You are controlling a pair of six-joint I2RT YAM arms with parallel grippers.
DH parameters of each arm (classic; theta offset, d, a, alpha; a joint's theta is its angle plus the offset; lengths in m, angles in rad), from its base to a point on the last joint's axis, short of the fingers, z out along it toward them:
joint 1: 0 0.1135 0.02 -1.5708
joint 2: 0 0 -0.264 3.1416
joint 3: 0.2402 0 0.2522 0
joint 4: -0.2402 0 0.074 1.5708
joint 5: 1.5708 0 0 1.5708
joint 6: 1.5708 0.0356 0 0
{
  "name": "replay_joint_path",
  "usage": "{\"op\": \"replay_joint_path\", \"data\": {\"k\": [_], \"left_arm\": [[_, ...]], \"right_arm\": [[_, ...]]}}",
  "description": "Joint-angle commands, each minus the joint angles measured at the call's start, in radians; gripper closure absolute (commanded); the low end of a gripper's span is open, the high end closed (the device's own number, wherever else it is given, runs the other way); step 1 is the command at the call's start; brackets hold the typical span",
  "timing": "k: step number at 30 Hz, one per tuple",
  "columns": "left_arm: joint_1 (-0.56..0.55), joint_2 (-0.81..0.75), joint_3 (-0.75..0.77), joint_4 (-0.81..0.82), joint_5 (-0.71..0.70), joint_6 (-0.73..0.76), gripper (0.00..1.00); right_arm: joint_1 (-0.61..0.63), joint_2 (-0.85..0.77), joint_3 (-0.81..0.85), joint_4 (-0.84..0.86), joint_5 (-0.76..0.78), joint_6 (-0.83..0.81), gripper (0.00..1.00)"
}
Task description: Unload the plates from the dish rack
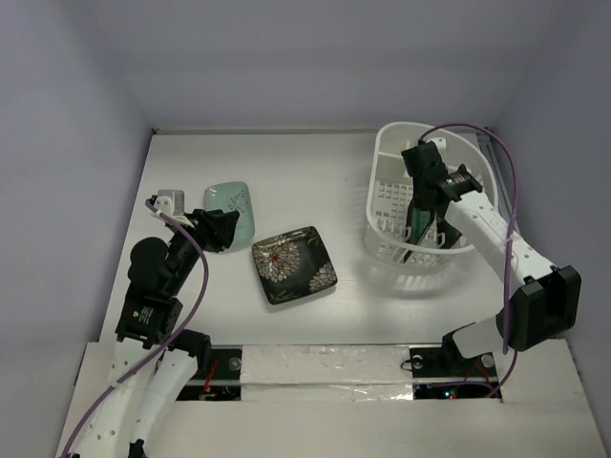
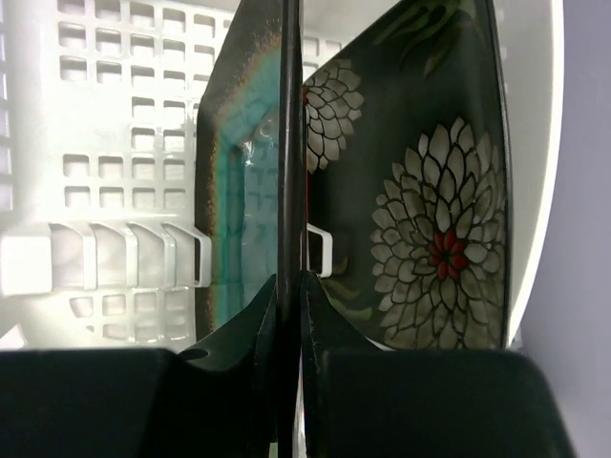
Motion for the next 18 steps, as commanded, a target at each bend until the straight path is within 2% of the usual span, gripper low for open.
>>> {"op": "replay_joint_path", "data": {"k": [1, 6, 11, 18], "left_arm": [[0.004, -0.001, 0.012, 0.046, 0.018, -0.010, 0.58], [0.004, 0.002, 0.014, 0.046, 0.021, -0.012, 0.58], [0.004, 0.001, 0.012, 0.044, 0.017, -0.010, 0.58], [0.004, 0.001, 0.012, 0.044, 0.017, -0.009, 0.58]], "right_arm": [[0.009, -0.091, 0.098, 0.014, 0.051, -0.018, 1.00], [0.053, -0.068, 0.102, 0.022, 0.050, -0.043, 1.00], [0.092, -0.028, 0.128, 0.002, 0.134, -0.034, 1.00], [0.136, -0.097, 0.249, -0.032, 0.199, -0.040, 1.00]]}}
